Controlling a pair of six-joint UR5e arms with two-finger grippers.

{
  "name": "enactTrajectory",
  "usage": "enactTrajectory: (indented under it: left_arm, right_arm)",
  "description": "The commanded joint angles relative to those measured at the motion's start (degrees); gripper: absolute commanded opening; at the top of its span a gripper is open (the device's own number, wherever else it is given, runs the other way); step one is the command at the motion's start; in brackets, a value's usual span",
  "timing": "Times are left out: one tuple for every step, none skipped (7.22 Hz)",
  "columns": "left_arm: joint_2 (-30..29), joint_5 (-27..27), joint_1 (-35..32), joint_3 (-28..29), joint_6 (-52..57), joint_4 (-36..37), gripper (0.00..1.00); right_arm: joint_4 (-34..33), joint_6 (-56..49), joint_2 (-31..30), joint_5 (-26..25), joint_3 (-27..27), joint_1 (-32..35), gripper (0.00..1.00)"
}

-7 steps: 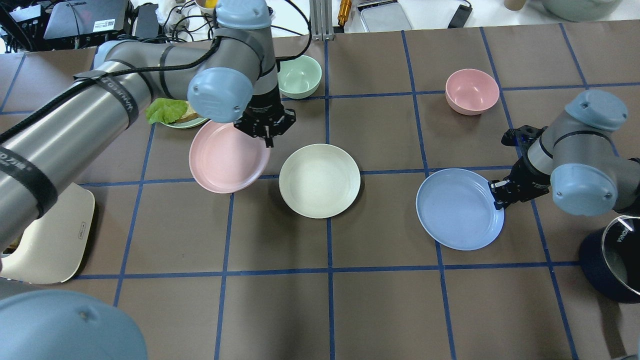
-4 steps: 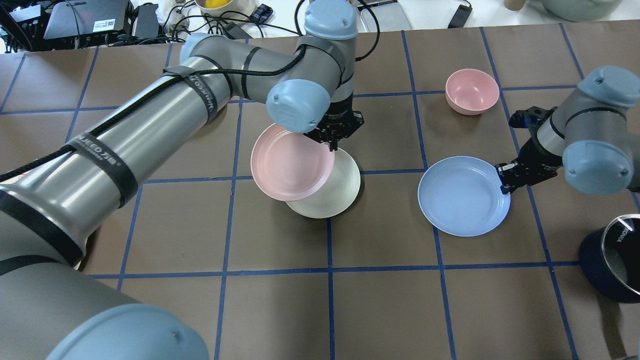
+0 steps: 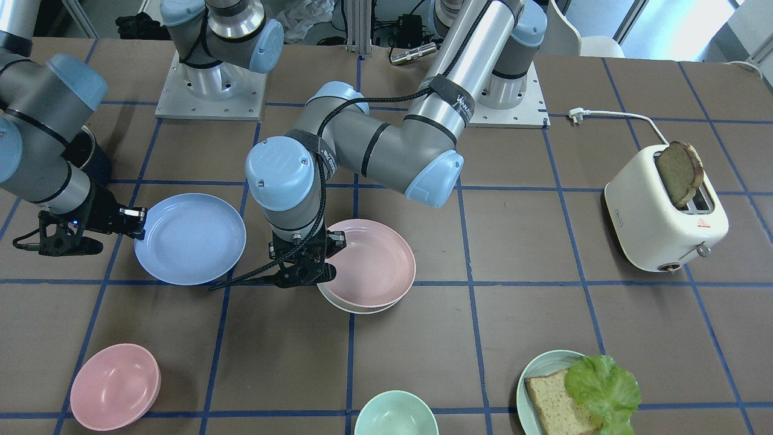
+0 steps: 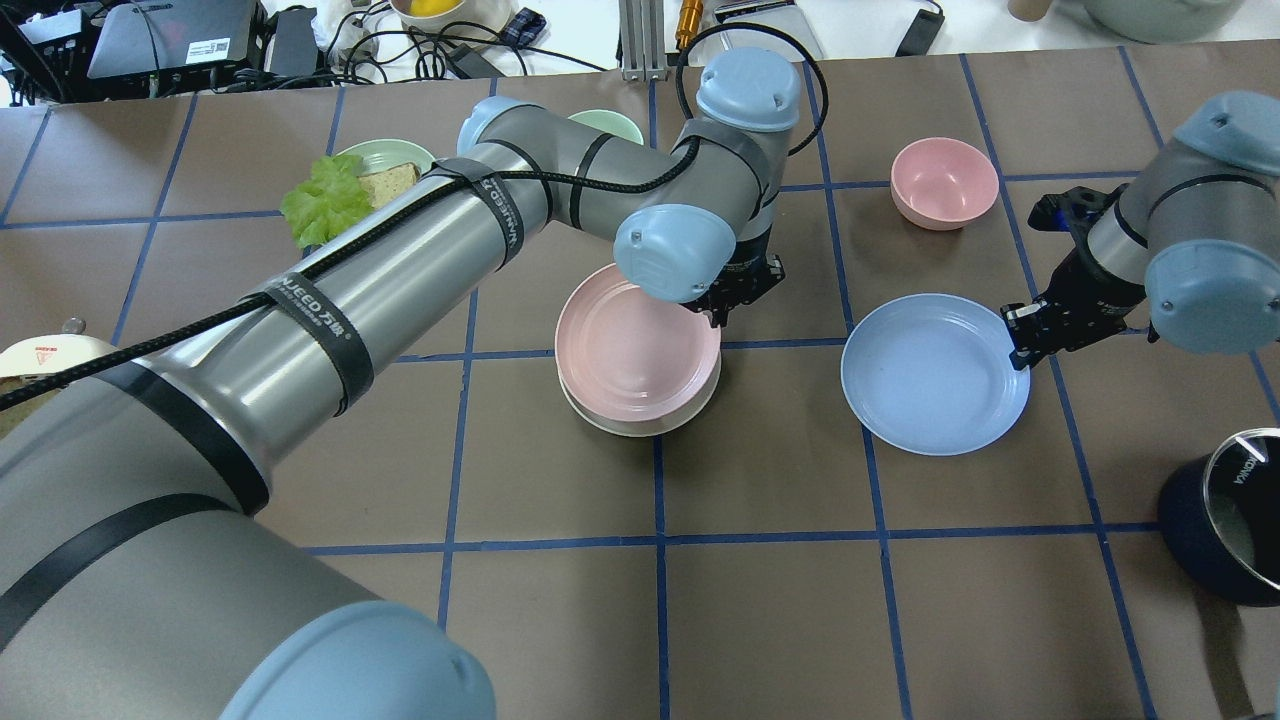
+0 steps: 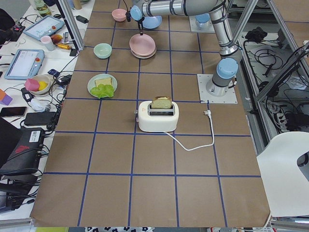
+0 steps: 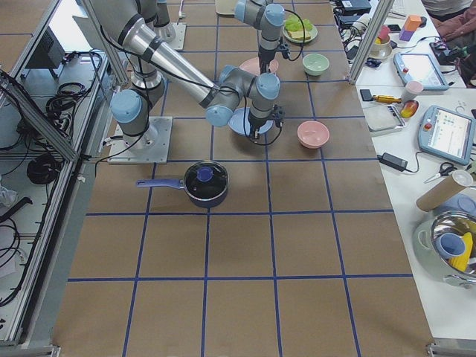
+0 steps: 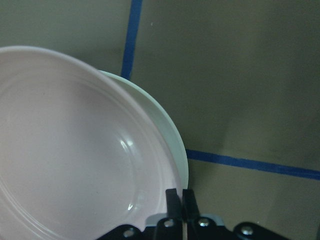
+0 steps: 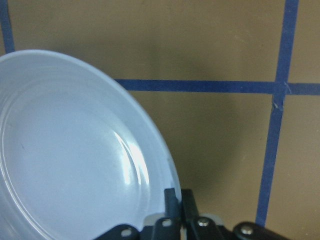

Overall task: Stack three plates with pink and blue
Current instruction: 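Carry the pink plate onto the cream plate with the left gripper and release, then carry the blue plate onto the pink plate with right gripper while left withdraws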

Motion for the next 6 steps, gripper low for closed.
enactTrajectory:
  left_arm:
    - [0.05,0.47,0.48,-0.83,4.98,0.25,1.00]
    - [1.09,0.56,2.14,-0.75,7.46,-0.45,1.00]
    - [2.67,0.22,5.55,0.04,8.97,-2.72,1.00]
    - [5.38,0.04,9.06,0.22,14.55,-5.35,1.00]
    - [8.28,-0.14,12.66,0.22,19.13,-8.77,1.00]
    - [11.44,-0.05,16.00,-0.04,22.05,-10.37,1.00]
  right_arm:
    - [2.88,0.61,0.15,-0.37,-2.92,0.52,0.00]
    - [4.38,0.88,0.15,0.06,-4.07,1.04,0.00]
    - [4.57,2.36,-0.20,0.33,-4.43,1.83,0.00]
    - [4.66,6.29,-0.20,0.33,-5.57,5.06,0.00]
    - [6.23,13.29,-0.46,0.50,-6.27,9.53,0.00]
    - [6.16,21.54,-1.25,1.55,-6.28,14.62,0.00]
